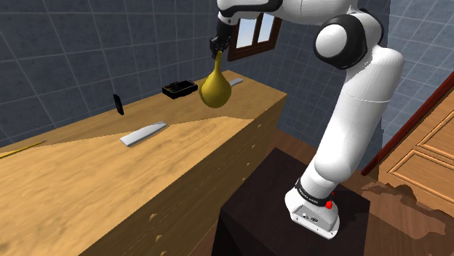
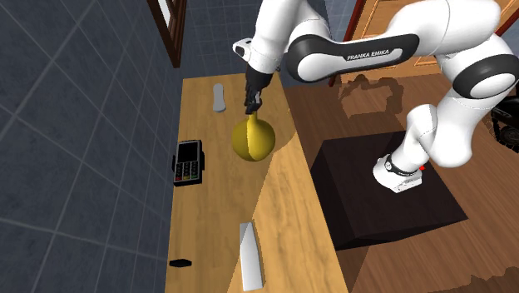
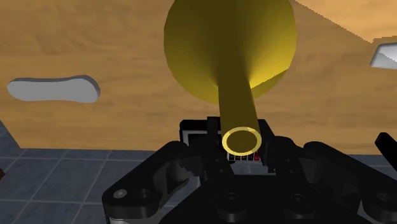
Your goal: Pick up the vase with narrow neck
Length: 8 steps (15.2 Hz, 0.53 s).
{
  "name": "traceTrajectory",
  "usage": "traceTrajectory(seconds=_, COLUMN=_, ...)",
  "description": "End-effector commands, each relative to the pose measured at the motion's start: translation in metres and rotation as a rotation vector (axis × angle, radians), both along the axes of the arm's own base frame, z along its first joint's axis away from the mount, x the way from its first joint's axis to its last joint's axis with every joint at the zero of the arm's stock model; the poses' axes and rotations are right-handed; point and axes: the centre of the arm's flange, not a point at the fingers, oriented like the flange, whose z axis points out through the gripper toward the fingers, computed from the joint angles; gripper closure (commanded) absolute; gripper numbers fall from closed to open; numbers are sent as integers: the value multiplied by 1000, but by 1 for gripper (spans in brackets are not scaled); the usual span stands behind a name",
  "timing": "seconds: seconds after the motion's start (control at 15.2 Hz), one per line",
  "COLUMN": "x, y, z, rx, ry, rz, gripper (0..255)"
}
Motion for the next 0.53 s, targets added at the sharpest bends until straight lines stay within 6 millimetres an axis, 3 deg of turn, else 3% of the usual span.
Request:
traceTrajectory(seconds=0.0, x=0, y=0, z=13, rx=0, ry=-2, rz=0, gripper=255)
traceTrajectory(seconds=0.33, x=0, y=0, z=39, rx=0, ry=-2, rz=0, gripper=255)
traceTrajectory(seconds=0.46, x=0, y=0, z=40, rx=0, ry=-2, rz=0, gripper=255)
